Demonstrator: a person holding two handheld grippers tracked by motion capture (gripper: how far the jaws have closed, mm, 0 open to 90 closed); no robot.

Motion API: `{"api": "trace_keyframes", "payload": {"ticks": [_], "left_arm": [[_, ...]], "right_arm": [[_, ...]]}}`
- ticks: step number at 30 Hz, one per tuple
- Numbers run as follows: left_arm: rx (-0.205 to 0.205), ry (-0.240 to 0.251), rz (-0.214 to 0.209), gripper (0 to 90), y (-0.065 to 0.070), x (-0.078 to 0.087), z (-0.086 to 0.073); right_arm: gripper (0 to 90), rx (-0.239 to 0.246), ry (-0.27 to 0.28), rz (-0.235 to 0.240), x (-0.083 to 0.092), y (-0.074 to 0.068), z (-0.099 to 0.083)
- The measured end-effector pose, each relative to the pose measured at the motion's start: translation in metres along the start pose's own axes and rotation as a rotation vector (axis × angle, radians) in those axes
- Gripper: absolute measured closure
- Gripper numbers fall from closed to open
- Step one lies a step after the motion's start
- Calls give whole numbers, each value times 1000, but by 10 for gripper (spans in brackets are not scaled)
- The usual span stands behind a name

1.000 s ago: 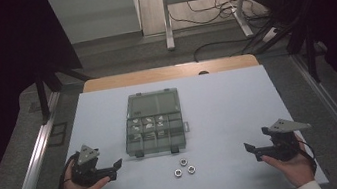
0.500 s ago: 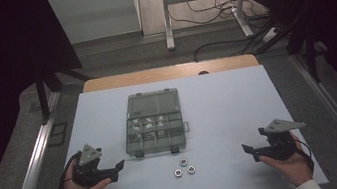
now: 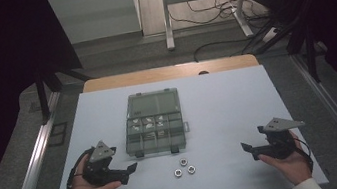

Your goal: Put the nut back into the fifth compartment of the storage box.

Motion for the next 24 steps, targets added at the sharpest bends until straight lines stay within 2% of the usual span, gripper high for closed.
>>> {"api": "trace_keyframes", "payload": {"ticks": [3, 10, 17, 24], "left_arm": [[-22, -8, -33, 110, 7, -5, 8], [-72, -26, -73, 115, 20, -17, 23], [-140, -65, -122, 123, 33, -32, 36], [-178, -111, -158, 124, 41, -51, 45]], "right_arm": [[131, 4, -2, 3, 0, -3, 0], [131, 4, -9, 3, 1, -5, -3], [131, -6, -12, -5, 6, -2, -8], [131, -12, -12, -12, 9, -1, -11]]}}
Point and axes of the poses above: each handheld gripper's, and its own axes: x roughly backward along the jaws, z roughly out of its top, y roughly to its right, the point moved 1 cm from there along -x, roughly forward along the jaws, and after that the axes turned 1 degree about -z, right-handed, at the moved point
